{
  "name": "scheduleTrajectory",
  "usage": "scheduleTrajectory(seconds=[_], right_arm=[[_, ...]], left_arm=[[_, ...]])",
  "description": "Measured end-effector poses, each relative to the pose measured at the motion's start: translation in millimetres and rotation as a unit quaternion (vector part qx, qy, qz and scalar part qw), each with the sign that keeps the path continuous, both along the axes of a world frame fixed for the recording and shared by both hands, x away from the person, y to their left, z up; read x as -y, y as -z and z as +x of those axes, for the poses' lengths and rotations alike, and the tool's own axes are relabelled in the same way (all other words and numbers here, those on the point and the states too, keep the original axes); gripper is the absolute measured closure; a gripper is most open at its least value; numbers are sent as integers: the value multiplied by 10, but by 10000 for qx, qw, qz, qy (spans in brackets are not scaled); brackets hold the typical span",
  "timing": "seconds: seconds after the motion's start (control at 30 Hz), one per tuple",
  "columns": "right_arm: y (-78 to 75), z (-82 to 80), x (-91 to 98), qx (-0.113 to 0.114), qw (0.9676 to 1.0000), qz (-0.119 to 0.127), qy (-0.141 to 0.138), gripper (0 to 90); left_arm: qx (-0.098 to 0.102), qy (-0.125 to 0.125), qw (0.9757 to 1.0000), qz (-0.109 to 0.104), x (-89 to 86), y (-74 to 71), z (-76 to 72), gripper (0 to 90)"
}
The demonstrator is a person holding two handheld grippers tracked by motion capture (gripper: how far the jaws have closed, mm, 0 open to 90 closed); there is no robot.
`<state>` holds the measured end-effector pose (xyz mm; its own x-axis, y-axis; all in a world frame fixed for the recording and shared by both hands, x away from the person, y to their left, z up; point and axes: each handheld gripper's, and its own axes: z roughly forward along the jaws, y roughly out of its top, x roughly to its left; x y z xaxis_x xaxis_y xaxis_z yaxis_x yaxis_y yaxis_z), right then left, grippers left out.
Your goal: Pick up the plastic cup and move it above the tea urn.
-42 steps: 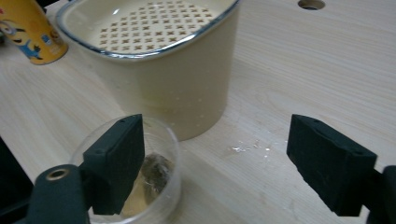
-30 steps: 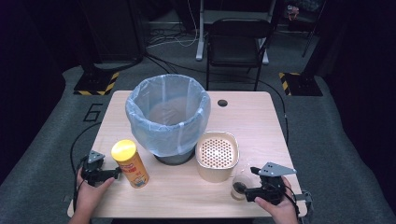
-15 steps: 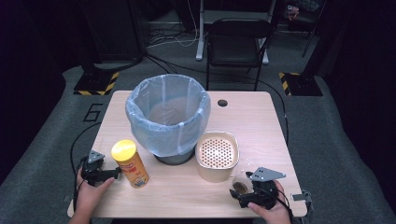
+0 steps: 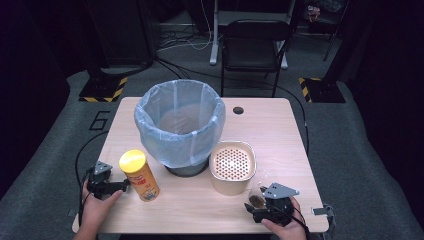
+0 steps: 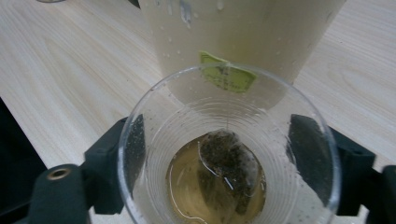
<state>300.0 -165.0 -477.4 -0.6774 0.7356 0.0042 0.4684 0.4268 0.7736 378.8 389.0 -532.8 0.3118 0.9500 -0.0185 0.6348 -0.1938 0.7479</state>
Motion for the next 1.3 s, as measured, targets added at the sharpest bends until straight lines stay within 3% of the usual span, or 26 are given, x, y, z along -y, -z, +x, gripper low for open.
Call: scheduleTrajectory(seconds=[0.27, 0.5, 0.63, 0.8, 1.1, 1.23, 1.3], right_arm=[[-11, 28, 52, 41, 9999, -66, -74, 218], [-33, 111, 232, 111, 9995, -219, 222, 222], [-37, 213, 391, 140, 9986, -169, 479, 223], [-23, 318, 593, 148, 9979, -146, 611, 224], [0, 396, 827, 186, 9954, 1, 938, 221], [6, 408, 883, 126, 9949, 101, 999, 195], [-6, 408, 884, 132, 9947, 100, 1016, 136]], left_arm=[[-7, 0, 10000, -16, 2, 1, 1, 73], [-8, -7, 10000, -27, 4, 1, 0, 73], [-6, -3, 10000, -19, 3, 1, 1, 73], [-3, 2, 10000, 5, 0, -1, 1, 73], [-16, -16, 10000, -10, 5, 1, 2, 73], [8, -14, 10000, 1, 4, 2, 5, 73], [10, -16, 10000, 12, 4, 1, 5, 74]])
